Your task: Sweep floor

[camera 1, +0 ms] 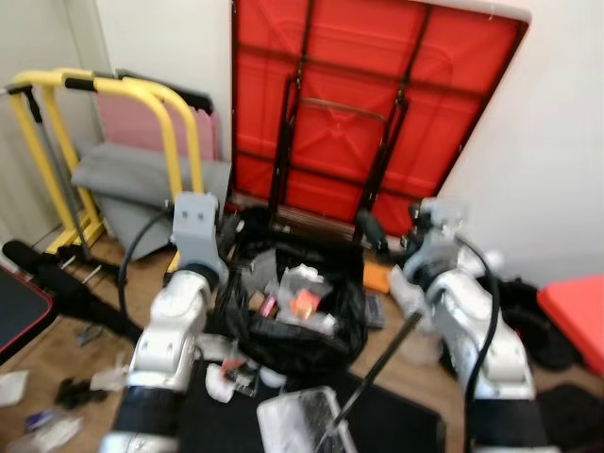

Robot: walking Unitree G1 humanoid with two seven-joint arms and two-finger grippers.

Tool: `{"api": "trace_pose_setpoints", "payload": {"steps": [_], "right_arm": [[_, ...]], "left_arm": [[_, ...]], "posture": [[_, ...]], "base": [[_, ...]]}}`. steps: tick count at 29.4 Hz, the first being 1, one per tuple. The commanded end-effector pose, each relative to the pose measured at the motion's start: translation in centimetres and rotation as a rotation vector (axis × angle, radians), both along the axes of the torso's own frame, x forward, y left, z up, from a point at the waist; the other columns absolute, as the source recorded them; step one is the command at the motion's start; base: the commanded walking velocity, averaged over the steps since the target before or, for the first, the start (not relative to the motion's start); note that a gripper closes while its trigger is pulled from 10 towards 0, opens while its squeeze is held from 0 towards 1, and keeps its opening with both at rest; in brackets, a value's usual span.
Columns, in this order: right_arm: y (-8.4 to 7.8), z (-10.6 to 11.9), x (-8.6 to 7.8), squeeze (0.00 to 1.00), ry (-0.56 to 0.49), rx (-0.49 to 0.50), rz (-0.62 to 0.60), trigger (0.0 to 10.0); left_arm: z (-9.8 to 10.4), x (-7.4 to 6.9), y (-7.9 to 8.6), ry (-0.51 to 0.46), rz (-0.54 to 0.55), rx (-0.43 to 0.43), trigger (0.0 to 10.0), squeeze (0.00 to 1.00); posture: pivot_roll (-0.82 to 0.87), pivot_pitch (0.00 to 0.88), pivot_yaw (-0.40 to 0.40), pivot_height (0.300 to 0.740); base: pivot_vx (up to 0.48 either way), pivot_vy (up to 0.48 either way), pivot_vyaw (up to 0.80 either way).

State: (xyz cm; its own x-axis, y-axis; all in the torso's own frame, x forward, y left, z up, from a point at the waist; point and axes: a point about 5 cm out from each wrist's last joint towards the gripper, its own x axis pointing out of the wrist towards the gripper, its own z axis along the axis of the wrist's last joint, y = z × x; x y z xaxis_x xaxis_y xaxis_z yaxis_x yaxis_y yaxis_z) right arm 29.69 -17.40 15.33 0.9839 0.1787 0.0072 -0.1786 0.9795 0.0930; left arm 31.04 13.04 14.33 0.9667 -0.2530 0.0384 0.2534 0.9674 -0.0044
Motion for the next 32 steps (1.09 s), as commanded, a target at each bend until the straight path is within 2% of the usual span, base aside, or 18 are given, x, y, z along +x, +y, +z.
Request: {"api": "trace_pose_setpoints", "payload": {"steps": [1,14,16,17,18,19,20,21,29,32], "right_arm": [[-0.2,-0.1,0.0,0.00,0.006,-0.006,-0.010,10.0],[-1.6,-0.7,0.7,0.00,0.079,-0.052,-0.141,10.0],[-1.8,-0.7,0.6,0.00,0.083,-0.048,-0.103,10.0],[-2.0,-0.5,0.2,0.00,0.073,-0.051,-0.032,10.0],[-2.0,-0.5,0.2,0.00,0.073,-0.051,-0.032,10.0],[-2.1,-0.2,-0.4,0.00,0.054,-0.061,0.045,10.0],[-2.1,-0.2,-0.4,0.00,0.054,-0.061,0.045,10.0],[-2.1,0.0,-0.8,0.00,0.043,-0.063,0.103,10.0],[-2.0,0.0,-1.2,0.00,0.034,-0.089,0.145,10.0],[-1.4,-0.1,-1.1,0.00,0.033,-0.103,0.155,10.0]], "left_arm": [[-0.2,0.0,0.0,0.014,0.001,0.010,10.0,0.00],[-0.4,0.0,-0.1,0.023,-0.007,0.010,10.0,0.00],[-0.4,-0.1,-0.1,0.023,-0.012,0.009,10.0,0.00],[-0.5,-0.1,-0.2,0.023,-0.025,0.013,10.0,0.00],[-0.5,-0.1,-0.2,0.023,-0.025,0.013,10.0,0.00],[-0.6,-0.2,-0.4,0.025,-0.037,0.020,10.0,0.00],[-0.6,-0.2,-0.4,0.025,-0.037,0.020,10.0,0.00],[-0.7,-0.3,-0.5,0.027,-0.047,0.024,10.0,0.00],[-0.8,-0.3,-0.6,0.034,-0.062,0.030,10.0,0.00],[-0.8,-0.3,-0.8,0.033,-0.079,0.046,10.0,0.00]], "posture": [[-0.17,0.010,-0.164,0.740],[-0.17,0.007,-0.164,0.730],[-0.16,0.005,-0.165,0.725],[-0.16,0.001,-0.167,0.720],[-0.16,0.001,-0.167,0.720],[-0.16,0.000,-0.168,0.715],[-0.16,0.000,-0.168,0.715],[-0.16,0.000,-0.166,0.710],[-0.17,0.000,-0.159,0.700],[-0.17,0.000,-0.157,0.690]], "base": [[0.000,0.000,0.00],[0.000,0.000,0.00],[0.000,0.000,0.00],[0.000,0.000,0.00],[0.000,0.000,0.00],[0.000,0.000,0.00],[0.000,0.000,0.00],[0.000,0.000,0.00],[0.000,0.000,0.00],[0.000,0.000,0.00]]}}
